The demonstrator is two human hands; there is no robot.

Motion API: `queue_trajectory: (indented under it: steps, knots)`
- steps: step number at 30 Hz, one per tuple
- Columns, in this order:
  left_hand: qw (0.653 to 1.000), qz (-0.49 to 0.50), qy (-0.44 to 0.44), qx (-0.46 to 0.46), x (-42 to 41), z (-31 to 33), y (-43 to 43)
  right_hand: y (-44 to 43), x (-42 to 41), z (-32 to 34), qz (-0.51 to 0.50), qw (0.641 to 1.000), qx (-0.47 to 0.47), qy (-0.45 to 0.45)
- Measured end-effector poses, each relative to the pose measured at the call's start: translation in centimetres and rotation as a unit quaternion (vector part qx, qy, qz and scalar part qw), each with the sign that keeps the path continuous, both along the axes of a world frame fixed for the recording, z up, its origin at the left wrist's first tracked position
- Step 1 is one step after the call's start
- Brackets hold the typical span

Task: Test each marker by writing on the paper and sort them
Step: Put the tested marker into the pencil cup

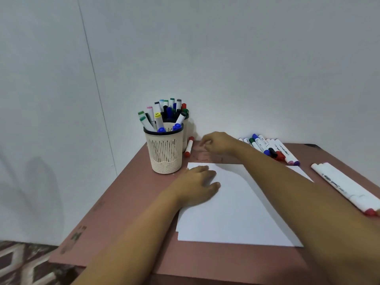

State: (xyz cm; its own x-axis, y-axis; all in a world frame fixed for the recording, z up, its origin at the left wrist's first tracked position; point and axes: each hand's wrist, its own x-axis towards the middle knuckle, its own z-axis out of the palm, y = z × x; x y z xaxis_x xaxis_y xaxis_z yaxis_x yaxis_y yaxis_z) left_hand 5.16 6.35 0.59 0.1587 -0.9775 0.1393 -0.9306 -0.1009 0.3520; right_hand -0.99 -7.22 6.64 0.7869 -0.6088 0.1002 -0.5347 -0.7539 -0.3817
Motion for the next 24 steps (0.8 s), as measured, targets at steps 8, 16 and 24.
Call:
queue_trajectory:
  steps: [8, 16, 24]
  knots:
    - [1.000, -0.021, -0.022, -0.007, 0.6, -0.5, -0.5, -0.8, 5.5, -1.8, 0.046, 0.997, 0.004, 0.065]
    - [1.000, -0.013, -0.013, -0.006, 0.8, -0.8, -0.8, -1.8, 4.0, -2.3, 0.021, 1.000, -0.014, 0.003]
    - [0.999, -0.006, 0.019, -0.036, 0.9, -0.7, -0.7, -2.4, -2.5, -0.5, -0.076, 0.942, 0.101, -0.311]
